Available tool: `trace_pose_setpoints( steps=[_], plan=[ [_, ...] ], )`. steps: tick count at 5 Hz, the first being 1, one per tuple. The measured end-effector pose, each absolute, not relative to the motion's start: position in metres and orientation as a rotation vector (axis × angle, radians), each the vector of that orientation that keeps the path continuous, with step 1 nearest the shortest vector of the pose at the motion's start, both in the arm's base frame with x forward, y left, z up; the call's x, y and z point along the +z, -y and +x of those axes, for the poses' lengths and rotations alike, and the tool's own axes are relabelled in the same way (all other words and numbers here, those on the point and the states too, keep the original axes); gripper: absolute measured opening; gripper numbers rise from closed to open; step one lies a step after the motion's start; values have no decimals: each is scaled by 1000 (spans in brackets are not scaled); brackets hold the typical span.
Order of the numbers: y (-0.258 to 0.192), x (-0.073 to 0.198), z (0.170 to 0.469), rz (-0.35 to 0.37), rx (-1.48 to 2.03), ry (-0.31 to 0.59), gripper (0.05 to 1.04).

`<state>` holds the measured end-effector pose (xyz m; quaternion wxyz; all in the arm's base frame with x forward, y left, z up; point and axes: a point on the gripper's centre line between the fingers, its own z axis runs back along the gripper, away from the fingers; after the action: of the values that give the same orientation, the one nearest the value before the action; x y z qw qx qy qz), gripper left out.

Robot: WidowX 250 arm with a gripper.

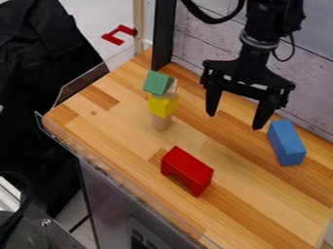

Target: Put the blue block on top of the red arch

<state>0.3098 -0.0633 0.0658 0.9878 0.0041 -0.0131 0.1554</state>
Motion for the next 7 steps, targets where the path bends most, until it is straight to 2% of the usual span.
trace_pose_setpoints(
  steps=[1, 3, 5, 6, 7],
  plan=[
    [62, 54, 305, 21, 313, -11, 999],
    [79, 47, 307, -99, 545, 2, 999],
    [89, 60, 328, -185, 696, 66, 999],
    [92, 73, 344, -158, 719, 98, 999],
    [100, 74, 352, -180, 726, 98, 999]
  ],
)
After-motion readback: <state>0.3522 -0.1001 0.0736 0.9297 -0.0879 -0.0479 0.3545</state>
